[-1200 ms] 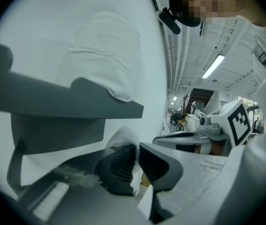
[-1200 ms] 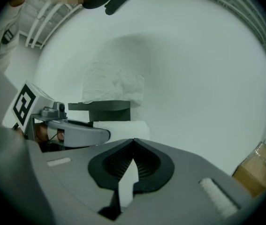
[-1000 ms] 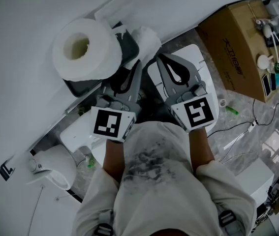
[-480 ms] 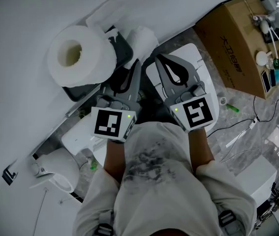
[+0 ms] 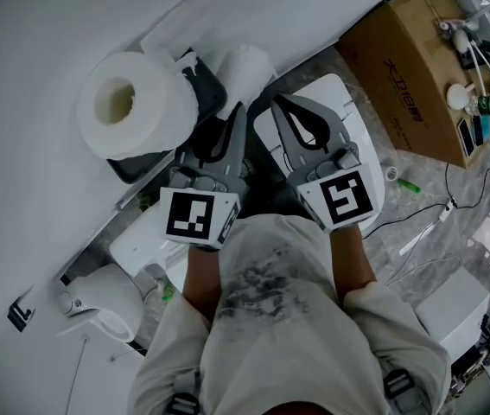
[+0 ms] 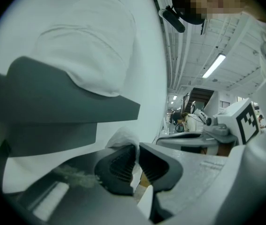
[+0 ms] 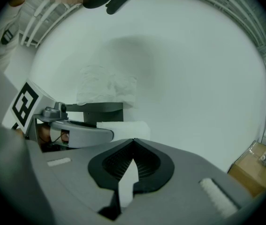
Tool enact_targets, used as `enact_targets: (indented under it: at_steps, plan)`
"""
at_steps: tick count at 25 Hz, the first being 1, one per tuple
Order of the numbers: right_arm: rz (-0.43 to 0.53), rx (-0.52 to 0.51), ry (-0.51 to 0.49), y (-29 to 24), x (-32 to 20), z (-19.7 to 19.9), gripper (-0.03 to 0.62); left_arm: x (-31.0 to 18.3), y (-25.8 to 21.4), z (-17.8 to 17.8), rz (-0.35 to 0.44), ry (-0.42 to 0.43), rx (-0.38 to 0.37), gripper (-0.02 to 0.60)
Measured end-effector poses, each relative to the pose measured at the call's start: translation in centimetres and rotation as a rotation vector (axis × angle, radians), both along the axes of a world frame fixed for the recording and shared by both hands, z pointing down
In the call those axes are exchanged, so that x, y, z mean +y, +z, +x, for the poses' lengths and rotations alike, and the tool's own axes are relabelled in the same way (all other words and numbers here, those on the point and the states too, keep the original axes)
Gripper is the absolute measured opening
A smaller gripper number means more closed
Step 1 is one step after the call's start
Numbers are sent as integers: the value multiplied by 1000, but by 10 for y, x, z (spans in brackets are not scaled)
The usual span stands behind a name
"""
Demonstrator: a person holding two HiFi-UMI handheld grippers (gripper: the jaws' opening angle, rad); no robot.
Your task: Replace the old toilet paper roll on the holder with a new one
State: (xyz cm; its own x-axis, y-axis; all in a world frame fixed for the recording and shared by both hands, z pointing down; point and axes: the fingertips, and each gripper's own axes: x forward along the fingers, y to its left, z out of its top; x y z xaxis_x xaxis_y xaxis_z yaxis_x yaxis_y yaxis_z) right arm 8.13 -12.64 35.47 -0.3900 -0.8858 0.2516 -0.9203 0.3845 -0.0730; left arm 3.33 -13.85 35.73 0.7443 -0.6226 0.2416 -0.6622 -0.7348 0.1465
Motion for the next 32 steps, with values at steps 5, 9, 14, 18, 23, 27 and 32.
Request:
enact_targets:
  at_steps: [5,9,14,18,23,27,32]
  plan:
    - [-4,0,14,0,1,3,0,-1,-1,1,4,2,-6,21]
    - [-4,1,22,-1,2,5,0,-1,-2,2,4,-1,-11,21]
    - [2,-2,29,-3,2,6,0,-3,-1,4,8,-5,-24,21]
    - [6,0,31,-4,1,8,0,-4,1,6,13,-3,-38,20]
    - [8,-2,32,-5,0,10,0,-6,-2,8,24,-13,-39,20]
    - [9,-4,27,-6,-2,11,0,-6,1,8,11,-19,-49,20]
    - [12,-6,22,-7,-2,12,0,-7,0,10,10,-28,-43,18]
